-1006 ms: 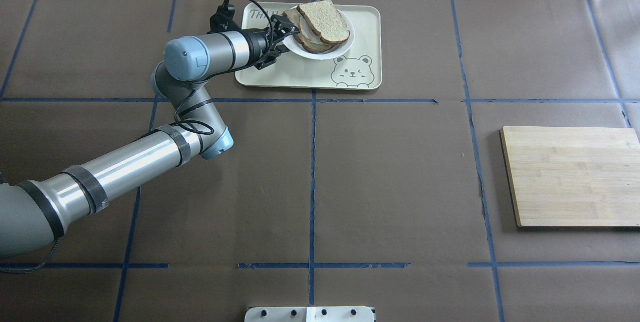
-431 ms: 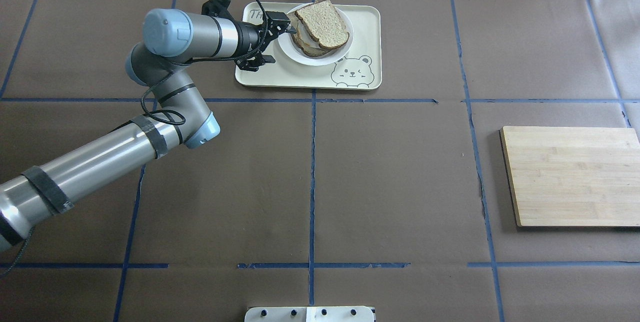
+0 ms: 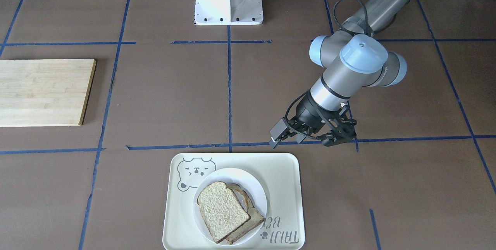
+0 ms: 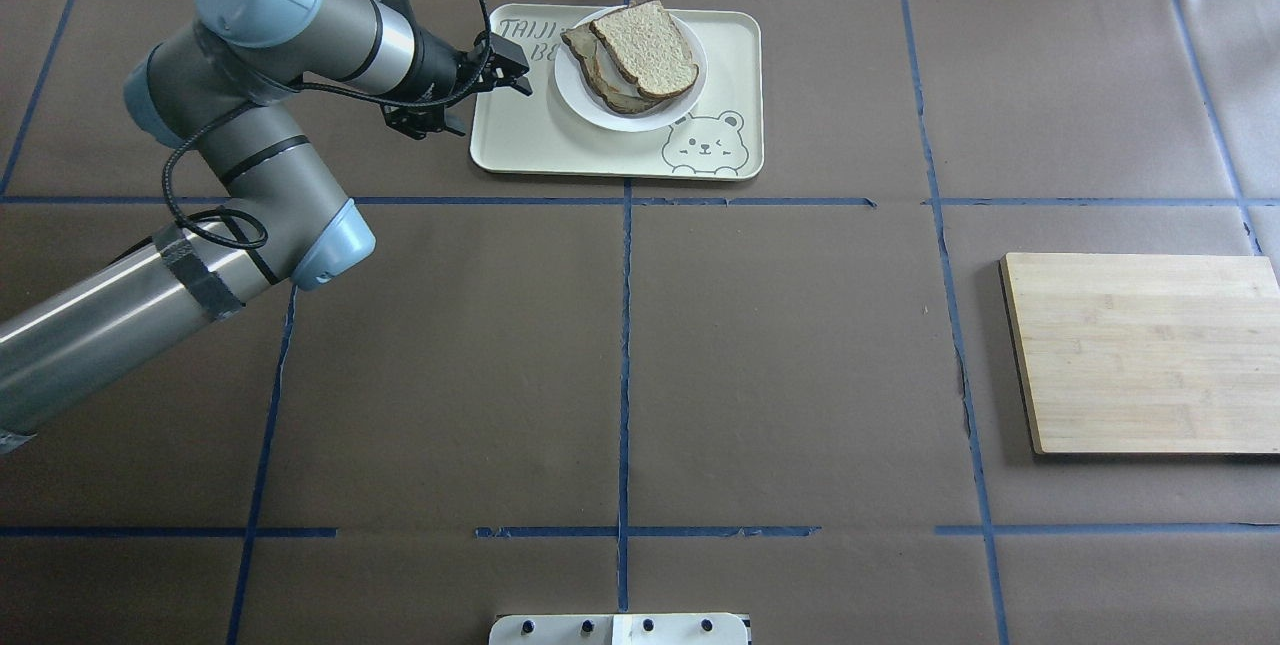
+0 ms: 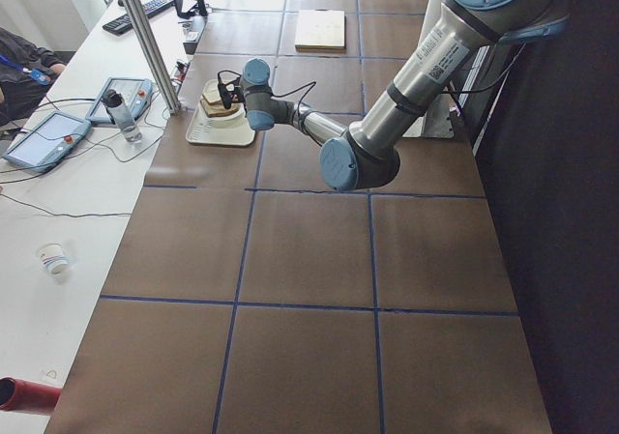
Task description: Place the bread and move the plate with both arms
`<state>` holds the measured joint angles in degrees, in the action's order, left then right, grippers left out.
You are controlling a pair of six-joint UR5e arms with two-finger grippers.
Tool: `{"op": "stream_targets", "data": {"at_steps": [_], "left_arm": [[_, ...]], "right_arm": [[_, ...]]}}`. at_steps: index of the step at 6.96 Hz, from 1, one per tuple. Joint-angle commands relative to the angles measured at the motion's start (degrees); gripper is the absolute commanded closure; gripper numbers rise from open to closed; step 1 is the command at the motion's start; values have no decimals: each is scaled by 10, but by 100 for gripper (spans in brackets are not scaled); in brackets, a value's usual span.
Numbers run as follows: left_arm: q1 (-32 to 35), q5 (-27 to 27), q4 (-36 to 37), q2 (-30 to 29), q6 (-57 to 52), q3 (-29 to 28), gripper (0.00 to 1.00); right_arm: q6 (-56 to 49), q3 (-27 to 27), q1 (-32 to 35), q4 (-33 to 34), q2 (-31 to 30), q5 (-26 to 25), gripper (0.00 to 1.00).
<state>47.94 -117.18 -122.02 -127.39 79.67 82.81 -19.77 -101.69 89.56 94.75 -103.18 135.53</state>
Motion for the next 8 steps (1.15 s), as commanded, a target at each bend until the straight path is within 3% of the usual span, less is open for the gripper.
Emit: {"op": "stream_targets", "data": {"at_steps": [1, 2, 3, 5, 6, 7, 8], "left_arm": [[38, -4, 290, 62, -306, 153, 0], [59, -2, 386, 78, -439, 198, 0], [91, -4, 440, 133, -551, 242, 0], [185, -8, 449, 241, -721, 278, 0], [255, -44, 448, 294, -799, 279, 0], [313, -96, 439, 350, -824, 281, 0], [352, -103, 435, 406, -824, 281, 0]], "right_arm": [[0, -1, 0, 0, 0, 0, 0], [0, -2, 0, 0, -2, 0, 0], [0, -2, 0, 0, -2, 0, 0], [0, -2, 0, 0, -4, 0, 0], [0, -5, 0, 0, -9, 0, 0], [0, -7, 0, -1, -9, 0, 0], [0, -6, 0, 0, -9, 0, 0]]}}
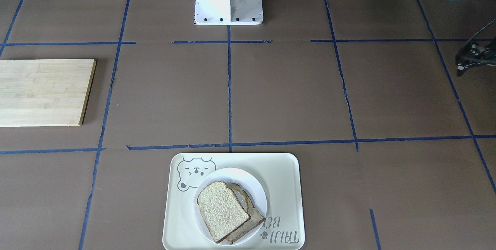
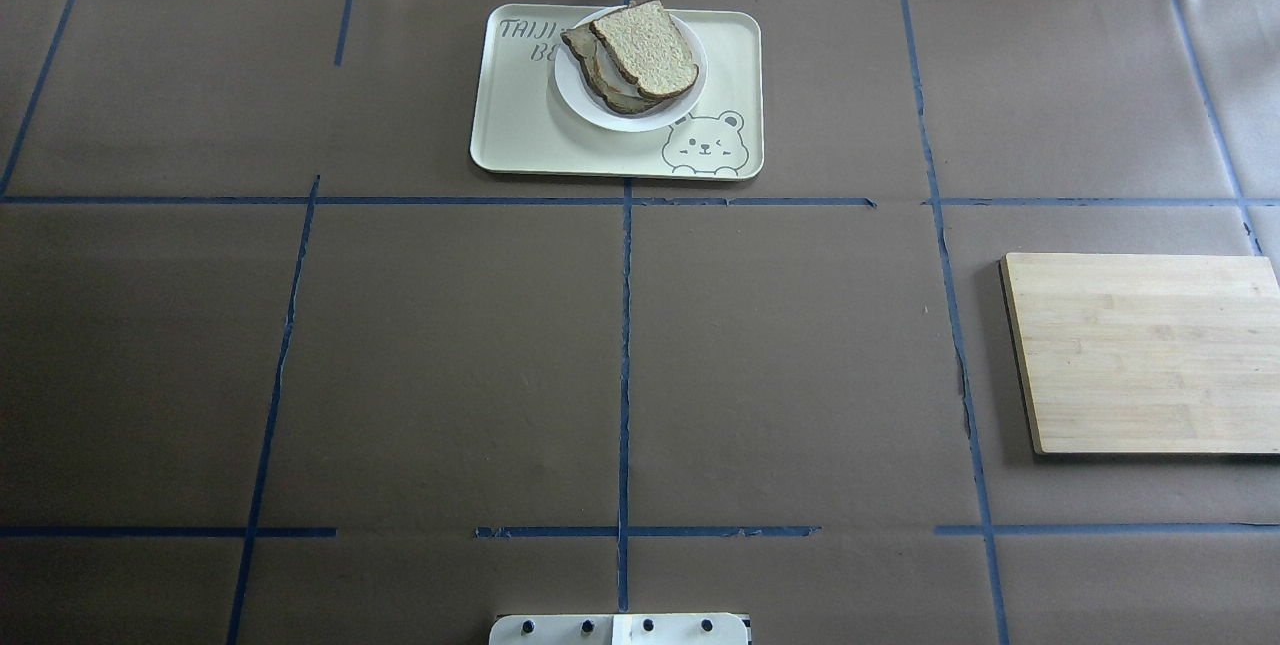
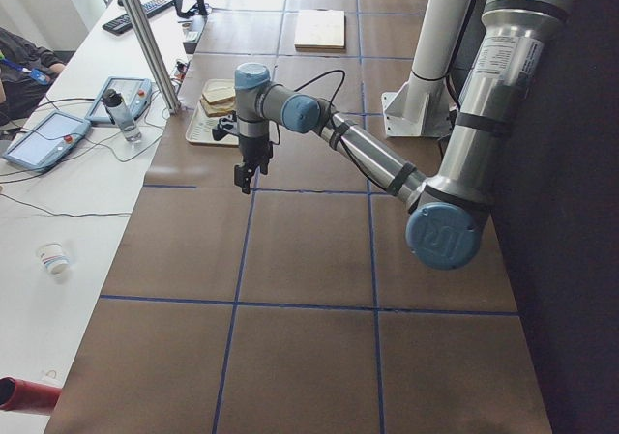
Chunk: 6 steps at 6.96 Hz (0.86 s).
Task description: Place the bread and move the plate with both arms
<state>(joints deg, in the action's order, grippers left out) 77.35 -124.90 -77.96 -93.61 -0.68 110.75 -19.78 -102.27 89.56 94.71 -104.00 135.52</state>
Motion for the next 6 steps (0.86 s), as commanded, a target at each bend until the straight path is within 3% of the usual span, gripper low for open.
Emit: {"op": "stream_targets", "data": {"at_steps": [1, 4, 6], "left_arm": [[61, -25, -24, 105, -21, -5, 0], [72, -76, -65, 178, -23, -11, 0], [72, -83, -90, 194, -23, -19, 0]], "right_arm": [[0, 1, 0, 0, -1, 0, 0], [0, 1, 0, 0, -1, 0, 0], [0, 3, 0, 0, -1, 0, 0]]}}
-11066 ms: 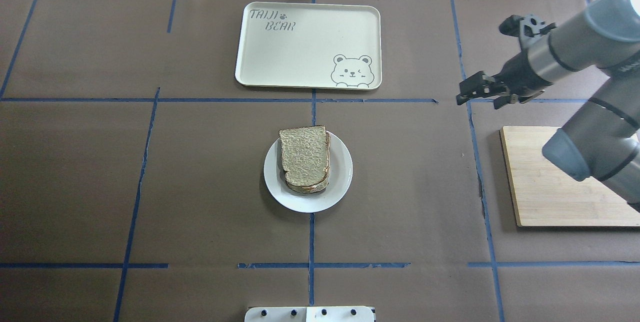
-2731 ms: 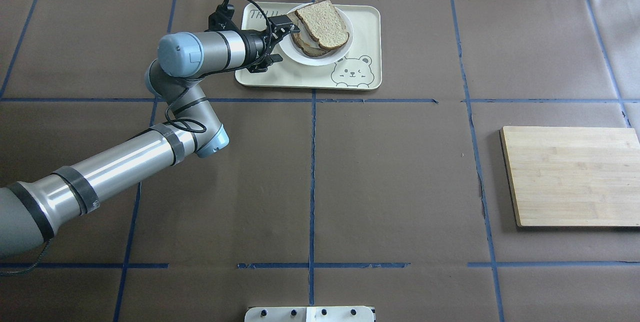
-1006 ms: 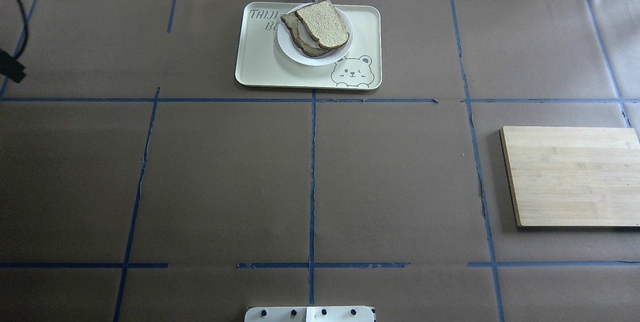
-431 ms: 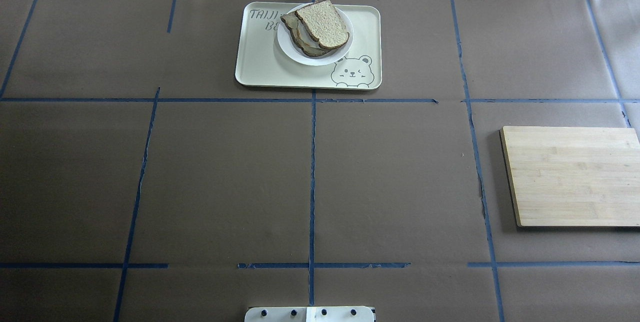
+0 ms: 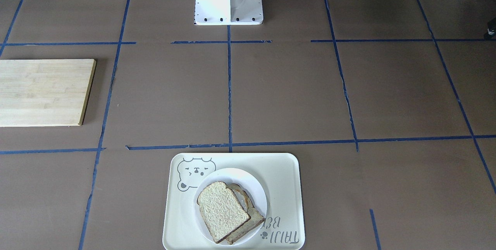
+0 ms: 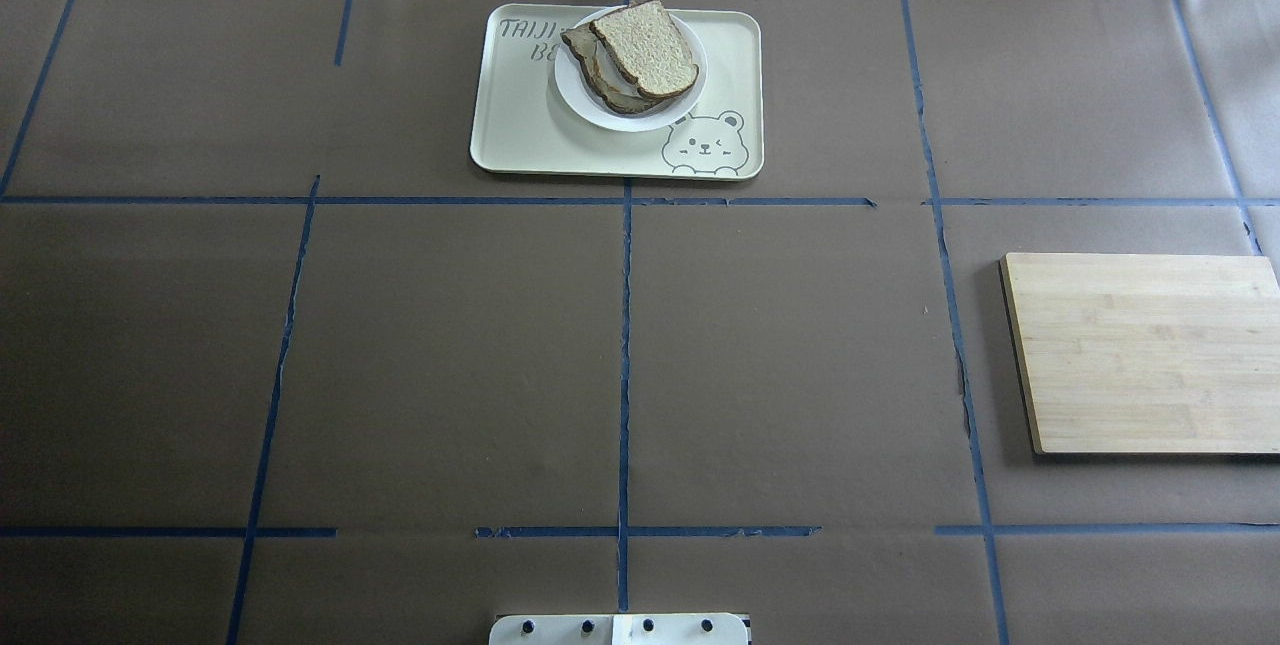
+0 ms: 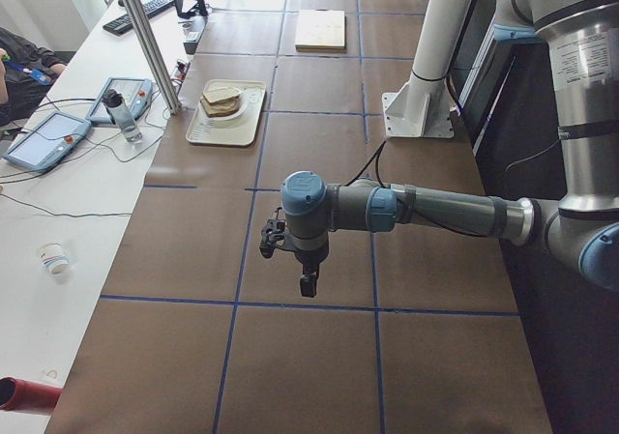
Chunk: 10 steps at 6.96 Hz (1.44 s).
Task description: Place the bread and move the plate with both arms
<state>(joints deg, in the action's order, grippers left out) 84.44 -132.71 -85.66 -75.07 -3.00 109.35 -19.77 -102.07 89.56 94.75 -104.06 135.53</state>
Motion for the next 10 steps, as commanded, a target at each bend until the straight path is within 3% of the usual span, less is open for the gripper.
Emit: {"op": "stream_targets", "data": {"at_steps": [1, 10], "left_arm": [[1, -5, -13, 5, 5, -18, 0], [1, 3, -11, -8, 6, -63, 0]], "right_arm": [[0, 2, 0, 0, 0, 0, 0], [0, 2, 0, 0, 1, 0, 0]]}}
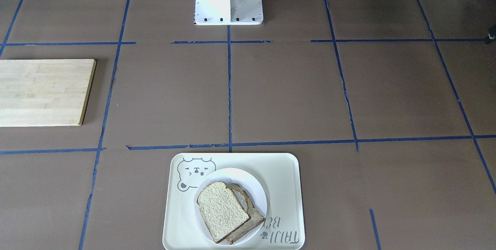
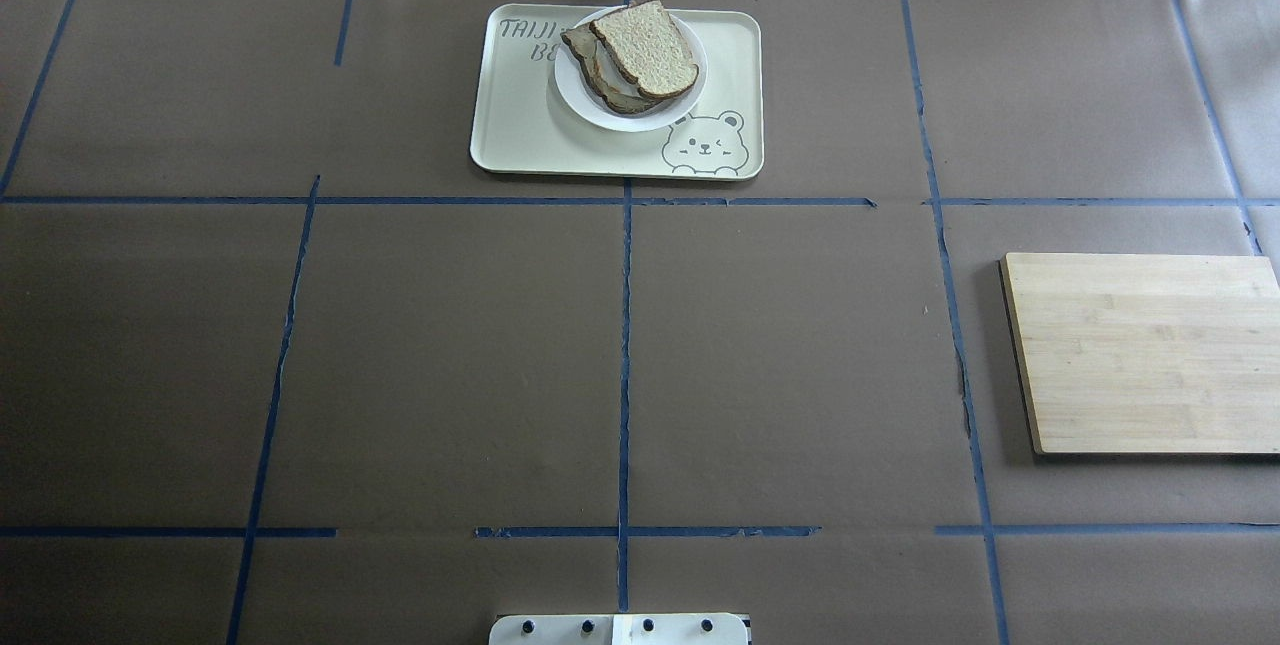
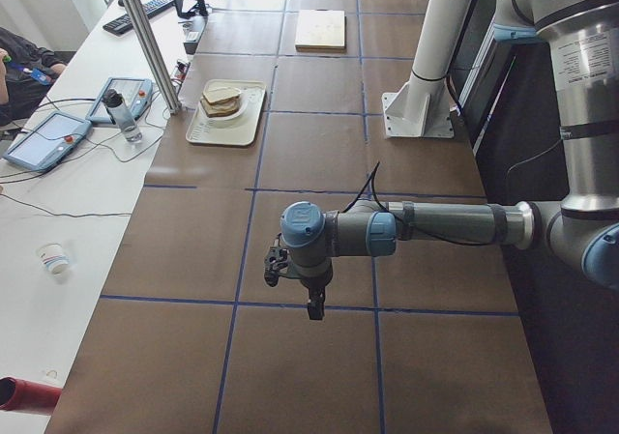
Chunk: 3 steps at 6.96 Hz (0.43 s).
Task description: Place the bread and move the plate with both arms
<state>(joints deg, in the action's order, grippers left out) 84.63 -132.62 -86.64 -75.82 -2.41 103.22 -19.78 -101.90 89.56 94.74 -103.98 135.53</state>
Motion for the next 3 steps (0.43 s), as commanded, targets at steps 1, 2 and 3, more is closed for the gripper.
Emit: {"op": "stream_targets", "data": {"at_steps": [1, 2, 3], "left_arm": [[-1, 1, -2, 0, 0, -1, 0], [-1, 2, -2, -1, 0, -2, 0], [-2, 2, -2, -2, 0, -5, 0]], "right_arm": [[0, 0, 0, 0, 0, 0, 0], [0, 0, 0, 0, 0, 0, 0], [0, 0, 0, 0, 0, 0, 0]]}}
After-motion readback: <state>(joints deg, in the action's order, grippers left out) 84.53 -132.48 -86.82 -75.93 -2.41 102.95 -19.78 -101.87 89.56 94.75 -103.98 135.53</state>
